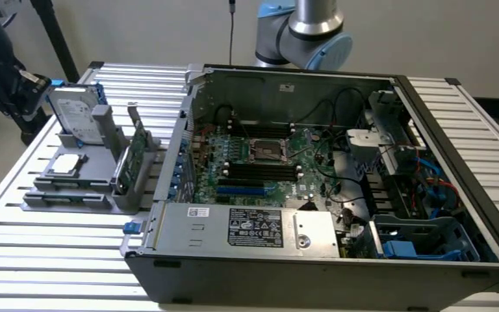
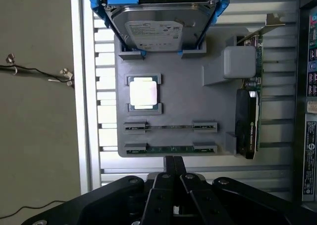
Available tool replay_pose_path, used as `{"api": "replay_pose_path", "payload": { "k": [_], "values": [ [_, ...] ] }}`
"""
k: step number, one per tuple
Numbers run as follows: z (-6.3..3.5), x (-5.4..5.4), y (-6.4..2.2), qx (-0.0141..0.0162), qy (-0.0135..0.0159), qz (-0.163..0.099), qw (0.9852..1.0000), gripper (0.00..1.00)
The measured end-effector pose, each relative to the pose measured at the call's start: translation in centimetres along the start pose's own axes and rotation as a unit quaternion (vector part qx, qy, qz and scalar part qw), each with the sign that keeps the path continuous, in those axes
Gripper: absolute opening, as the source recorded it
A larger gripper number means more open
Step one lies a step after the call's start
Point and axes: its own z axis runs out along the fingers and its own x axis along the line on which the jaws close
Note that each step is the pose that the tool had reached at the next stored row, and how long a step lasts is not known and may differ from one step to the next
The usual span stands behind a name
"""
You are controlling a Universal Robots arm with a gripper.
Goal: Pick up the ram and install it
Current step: 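Pick up the ram and move it above insertion slot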
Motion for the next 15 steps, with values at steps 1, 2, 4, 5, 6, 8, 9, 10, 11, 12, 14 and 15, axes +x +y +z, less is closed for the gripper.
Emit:
{"api": "replay_pose_path", "payload": {
  "k": [1,2,4,5,6,8,9,10,11,12,14,15],
  "values": [
    [0.0,0.0,0.0,0.0,0.0,0.0,1.0,0.11],
    [0.0,0.0,0.0,0.0,0.0,0.0,1.0,0.11],
    [0.0,0.0,0.0,0.0001,0.0001,0.0,1.0,0.11],
    [0.03,0.0,0.0,0.0001,0.0001,-0.002,1.0,0.11],
    [0.06,0.0,0.0,0.0001,0.0002,-0.007,1.0,0.11],
    [0.18,-0.01,-0.01,0.0002,0.0006,-0.024,0.9997,0.11],
    [0.23,0.0,-0.01,0.0003,0.0009,-0.033,0.9995,0.11],
    [0.29,0.0,-0.01,0.0005,0.0011,-0.042,0.9991,0.11],
    [0.36,0.0,-0.02,0.0005,0.0013,-0.051,0.9987,0.11],
    [0.42,0.0,-0.02,0.0006,0.0016,-0.06,0.9982,0.11],
    [0.55,-0.01,-0.02,0.0008,0.0021,-0.078,0.9969,0.11],
    [0.61,-0.01,-0.02,0.0009,0.0023,-0.087,0.9962,0.11]
  ]
}}
